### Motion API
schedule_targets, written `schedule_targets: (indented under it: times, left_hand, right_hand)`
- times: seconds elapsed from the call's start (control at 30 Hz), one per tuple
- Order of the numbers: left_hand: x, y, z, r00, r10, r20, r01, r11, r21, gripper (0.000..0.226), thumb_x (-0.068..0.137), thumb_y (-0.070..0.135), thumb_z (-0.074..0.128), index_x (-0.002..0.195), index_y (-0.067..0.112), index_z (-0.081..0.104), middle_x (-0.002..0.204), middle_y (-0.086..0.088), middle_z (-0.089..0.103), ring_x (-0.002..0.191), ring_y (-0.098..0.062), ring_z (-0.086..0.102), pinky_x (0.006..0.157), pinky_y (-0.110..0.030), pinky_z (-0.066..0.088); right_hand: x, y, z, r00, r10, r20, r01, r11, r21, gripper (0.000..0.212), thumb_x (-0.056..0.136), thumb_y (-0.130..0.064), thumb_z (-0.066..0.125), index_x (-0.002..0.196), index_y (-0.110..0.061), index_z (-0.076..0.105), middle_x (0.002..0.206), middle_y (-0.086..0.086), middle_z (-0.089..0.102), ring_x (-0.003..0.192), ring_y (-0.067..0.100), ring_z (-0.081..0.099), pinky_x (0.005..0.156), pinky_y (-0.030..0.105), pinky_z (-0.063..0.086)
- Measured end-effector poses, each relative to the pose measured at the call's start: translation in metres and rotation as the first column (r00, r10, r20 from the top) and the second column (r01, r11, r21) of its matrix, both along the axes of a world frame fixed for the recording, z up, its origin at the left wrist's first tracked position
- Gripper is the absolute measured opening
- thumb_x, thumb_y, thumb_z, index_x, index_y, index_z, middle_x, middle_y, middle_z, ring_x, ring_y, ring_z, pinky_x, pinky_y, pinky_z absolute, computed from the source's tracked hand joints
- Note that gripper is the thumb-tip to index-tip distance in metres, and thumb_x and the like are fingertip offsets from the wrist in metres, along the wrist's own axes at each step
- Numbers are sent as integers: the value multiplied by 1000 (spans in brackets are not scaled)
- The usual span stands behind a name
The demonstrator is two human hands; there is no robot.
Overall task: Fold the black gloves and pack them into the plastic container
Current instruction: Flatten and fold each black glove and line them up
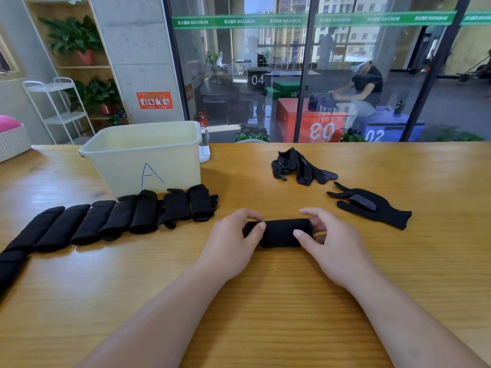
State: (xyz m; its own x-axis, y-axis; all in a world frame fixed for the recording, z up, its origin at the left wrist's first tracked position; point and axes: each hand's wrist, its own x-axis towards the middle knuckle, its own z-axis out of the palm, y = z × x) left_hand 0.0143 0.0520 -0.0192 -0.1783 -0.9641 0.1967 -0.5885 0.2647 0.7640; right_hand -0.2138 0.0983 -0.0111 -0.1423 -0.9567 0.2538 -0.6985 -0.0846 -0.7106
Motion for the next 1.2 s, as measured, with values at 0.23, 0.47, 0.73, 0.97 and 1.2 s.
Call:
schedule_targets:
  times: [0.23,0.47,0.73,0.97,1.2]
  left_hand:
    - [-6,-7,-5,972,106,212,-67,981,-181,19,106,45,56,117,36,69,109,19,64,107,-10,54,100,-41,49]
    - [-11,10,-2,913,-80,401,255,877,-407,43,112,39,45,149,25,59,156,11,54,149,-9,40,129,-33,25]
    - [-14,19,-10,752,-325,573,476,870,-131,73,112,45,35,172,20,3,179,7,-5,161,-2,-18,132,-27,-2]
    - [-11,12,-11,759,-365,540,494,862,-112,70,110,34,39,172,16,10,179,4,-2,162,-3,-12,131,-24,-2]
    - [15,10,-1,882,-172,438,324,897,-301,40,105,28,49,140,25,68,144,16,56,138,-4,42,113,-24,42]
  right_hand:
    - [2,-8,-10,994,12,-104,-20,997,-76,28,103,-27,67,129,-37,70,122,-27,58,110,-3,61,81,3,43]
    - [3,-10,-14,945,-57,-322,25,994,-104,36,108,-24,57,143,-23,67,144,-14,57,126,6,57,103,18,43]
    - [12,4,-15,808,277,-521,-141,948,286,74,109,-59,20,168,-29,-13,174,-13,-22,160,2,-15,133,35,1]
    - [14,0,-14,832,220,-508,-129,969,209,64,113,-46,23,171,-26,6,177,-11,1,163,7,-6,133,34,3]
    - [24,2,-12,881,188,-435,-217,976,-17,42,111,-45,38,143,-35,63,130,-22,62,124,1,47,103,27,44]
